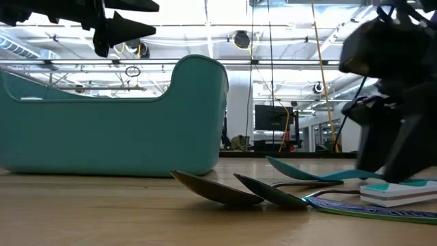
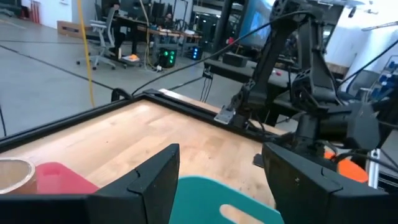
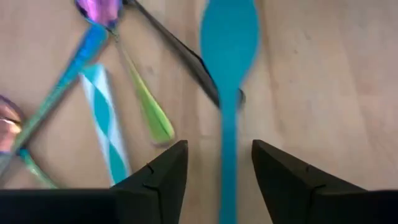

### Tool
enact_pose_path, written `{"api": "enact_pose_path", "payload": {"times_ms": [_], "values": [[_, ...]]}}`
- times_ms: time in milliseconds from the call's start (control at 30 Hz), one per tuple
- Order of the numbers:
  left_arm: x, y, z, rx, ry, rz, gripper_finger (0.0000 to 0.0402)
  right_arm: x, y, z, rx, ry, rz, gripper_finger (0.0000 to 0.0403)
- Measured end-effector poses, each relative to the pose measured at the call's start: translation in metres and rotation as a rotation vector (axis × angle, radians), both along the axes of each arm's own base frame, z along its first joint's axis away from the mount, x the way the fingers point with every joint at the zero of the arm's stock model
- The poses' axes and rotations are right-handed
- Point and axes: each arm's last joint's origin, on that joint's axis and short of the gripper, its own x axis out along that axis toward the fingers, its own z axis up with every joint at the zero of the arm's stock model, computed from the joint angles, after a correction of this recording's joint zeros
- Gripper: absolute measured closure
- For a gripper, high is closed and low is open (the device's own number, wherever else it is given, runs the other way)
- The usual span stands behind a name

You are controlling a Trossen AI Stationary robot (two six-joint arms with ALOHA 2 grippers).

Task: Pick & Place Food Item
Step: Put the blue baby spoon into the blue bin

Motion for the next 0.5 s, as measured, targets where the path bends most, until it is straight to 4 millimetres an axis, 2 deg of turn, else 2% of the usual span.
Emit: {"api": "enact_pose_path", "payload": {"times_ms": [167,433,500], "values": [[0.001,0.002,-0.001,-0.019,0.006,0.011,0.0165,0.007,-0.005,-0.002,0.019,0.001,0.026,0.0263],[0.001,0.003,-0.004,-0.033,0.027,0.015,0.0165,0.008,-0.015,-0.004,-0.038,0.040,0.035,0.0383],[0.001,0.003,-0.004,-0.033,0.026,0.015,0.0165,0.008,-0.017,-0.004,-0.049,0.049,0.032,0.0389]]}}
